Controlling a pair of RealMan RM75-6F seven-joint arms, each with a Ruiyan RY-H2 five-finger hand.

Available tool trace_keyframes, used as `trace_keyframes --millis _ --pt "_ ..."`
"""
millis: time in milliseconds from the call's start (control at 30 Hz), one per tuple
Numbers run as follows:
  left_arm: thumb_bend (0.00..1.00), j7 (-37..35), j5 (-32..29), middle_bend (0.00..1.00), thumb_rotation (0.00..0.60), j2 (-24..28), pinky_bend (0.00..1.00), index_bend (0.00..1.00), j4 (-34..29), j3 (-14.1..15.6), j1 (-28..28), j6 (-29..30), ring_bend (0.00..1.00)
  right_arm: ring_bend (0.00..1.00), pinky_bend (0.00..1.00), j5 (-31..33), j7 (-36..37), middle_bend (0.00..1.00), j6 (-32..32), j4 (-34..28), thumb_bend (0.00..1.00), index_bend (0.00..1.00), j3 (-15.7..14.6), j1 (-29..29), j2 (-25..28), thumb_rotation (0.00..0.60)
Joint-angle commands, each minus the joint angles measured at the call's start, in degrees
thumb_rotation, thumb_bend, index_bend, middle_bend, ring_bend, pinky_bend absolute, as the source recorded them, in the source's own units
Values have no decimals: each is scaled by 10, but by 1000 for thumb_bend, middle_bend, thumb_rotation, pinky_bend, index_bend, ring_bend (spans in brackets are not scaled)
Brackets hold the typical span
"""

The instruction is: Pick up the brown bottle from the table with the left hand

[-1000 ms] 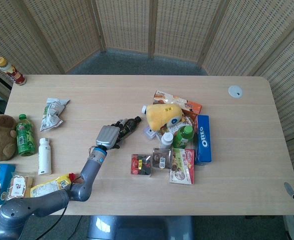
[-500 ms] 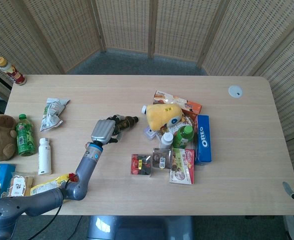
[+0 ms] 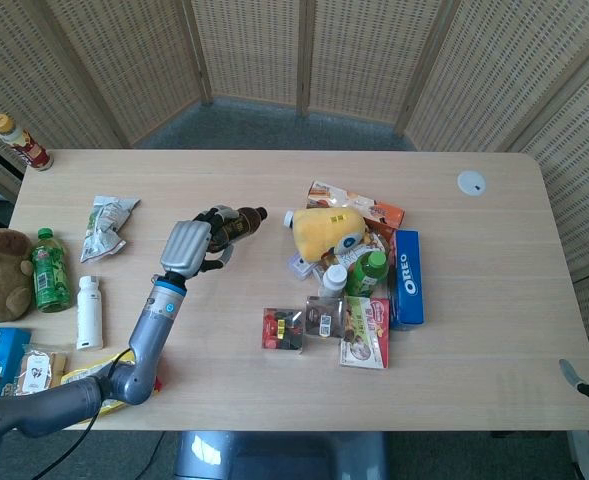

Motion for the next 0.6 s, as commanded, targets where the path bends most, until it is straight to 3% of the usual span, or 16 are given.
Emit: trace_keyframes --millis 33,600 --pt "667 4 21 718 600 24 930 649 -31 -4 6 27 815 0 0 0 2 24 -2 3 203 0 0 1 -2 588" --pt "657 75 80 704 600 182 930 643 -281 -39 47 138 813 0 0 -14 20 26 -2 23 203 0 -4 9 -21 588"
